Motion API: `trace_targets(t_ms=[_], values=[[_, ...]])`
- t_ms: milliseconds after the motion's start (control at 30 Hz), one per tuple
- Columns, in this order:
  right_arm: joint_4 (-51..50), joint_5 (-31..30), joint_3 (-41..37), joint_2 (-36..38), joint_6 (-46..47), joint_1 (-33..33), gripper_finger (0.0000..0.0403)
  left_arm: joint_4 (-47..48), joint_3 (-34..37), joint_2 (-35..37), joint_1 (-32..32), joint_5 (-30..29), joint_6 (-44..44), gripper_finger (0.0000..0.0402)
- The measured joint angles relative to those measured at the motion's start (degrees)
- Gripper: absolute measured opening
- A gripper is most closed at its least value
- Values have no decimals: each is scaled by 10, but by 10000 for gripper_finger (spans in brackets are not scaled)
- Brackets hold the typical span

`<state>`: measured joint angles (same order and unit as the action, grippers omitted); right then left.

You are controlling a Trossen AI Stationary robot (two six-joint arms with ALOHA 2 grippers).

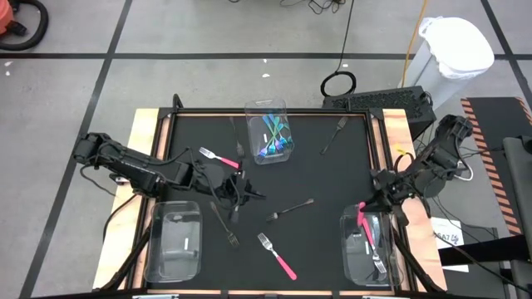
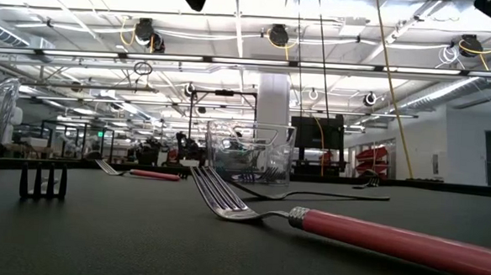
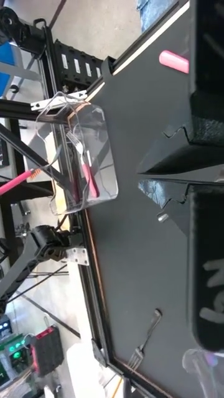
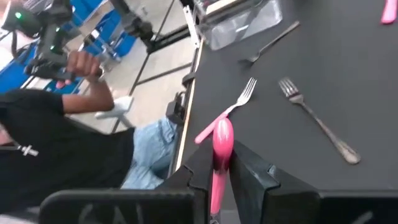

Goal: Sort silverware by color (type)
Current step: Put the pink fork into the bottom right transparent bin

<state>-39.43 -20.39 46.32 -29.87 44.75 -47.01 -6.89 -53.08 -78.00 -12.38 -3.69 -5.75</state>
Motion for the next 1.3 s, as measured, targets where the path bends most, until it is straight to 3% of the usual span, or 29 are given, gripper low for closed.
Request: trace_targets(t_ms=[400, 733, 1033, 1300], values=[[-98, 10, 0, -1, 62, 0, 35, -9, 0, -66, 7, -7, 10, 26], [-128, -4, -1, -16, 84, 0, 35, -17, 0, -72, 15, -13, 24, 26], [-112, -4, -31, -54, 150, -19, 35, -16, 0, -72, 15, -13, 24, 26], [-22, -17, -67, -101, 161, -65, 35, -17, 0, -72, 15, -13, 19, 26]])
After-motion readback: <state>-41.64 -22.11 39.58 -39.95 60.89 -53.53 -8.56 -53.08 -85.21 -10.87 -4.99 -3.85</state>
